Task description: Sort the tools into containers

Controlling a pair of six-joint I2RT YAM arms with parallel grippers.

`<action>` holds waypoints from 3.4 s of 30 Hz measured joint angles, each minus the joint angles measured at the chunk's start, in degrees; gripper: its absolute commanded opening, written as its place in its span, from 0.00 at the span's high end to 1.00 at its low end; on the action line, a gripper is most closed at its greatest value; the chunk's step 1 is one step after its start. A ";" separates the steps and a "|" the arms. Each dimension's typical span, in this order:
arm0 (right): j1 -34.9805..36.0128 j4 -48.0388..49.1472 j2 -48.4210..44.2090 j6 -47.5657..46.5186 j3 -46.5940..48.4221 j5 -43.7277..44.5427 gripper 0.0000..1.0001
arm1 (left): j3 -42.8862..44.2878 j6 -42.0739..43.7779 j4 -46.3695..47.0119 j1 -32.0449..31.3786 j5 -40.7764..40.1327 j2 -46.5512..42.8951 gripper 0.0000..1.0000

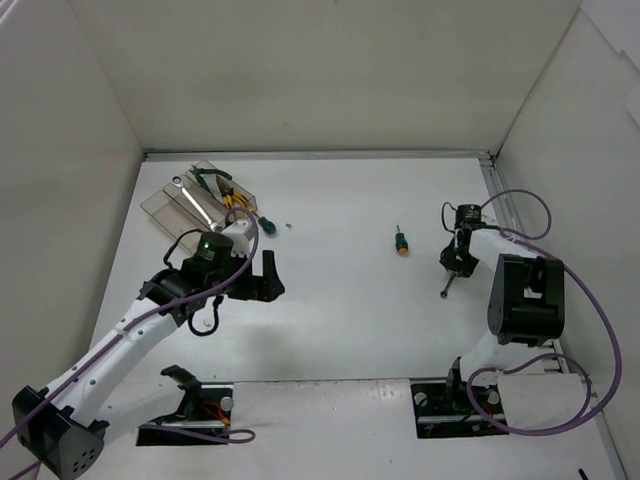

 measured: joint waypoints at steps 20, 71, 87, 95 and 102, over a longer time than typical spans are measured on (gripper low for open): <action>-0.11 1.46 -2.71 0.55 -3.39 -0.55 0.71 | 0.00 0.04 -0.04 0.00 0.07 0.46 0.00; 29.75 -0.04 -30.27 -11.58 0.46 -31.12 1.00 | 19.74 -15.30 23.78 -6.91 10.75 25.75 0.14; 32.61 0.20 -30.16 -11.63 1.60 -31.80 1.00 | 27.69 -19.50 23.08 -9.86 8.94 37.73 0.26; 33.31 0.24 -29.57 -11.65 1.90 -31.95 1.00 | 29.09 -21.14 23.19 -10.32 8.52 41.20 0.39; 33.70 0.26 -29.27 -11.61 1.90 -31.98 1.00 | 29.92 -23.54 24.11 -10.93 8.96 42.53 1.00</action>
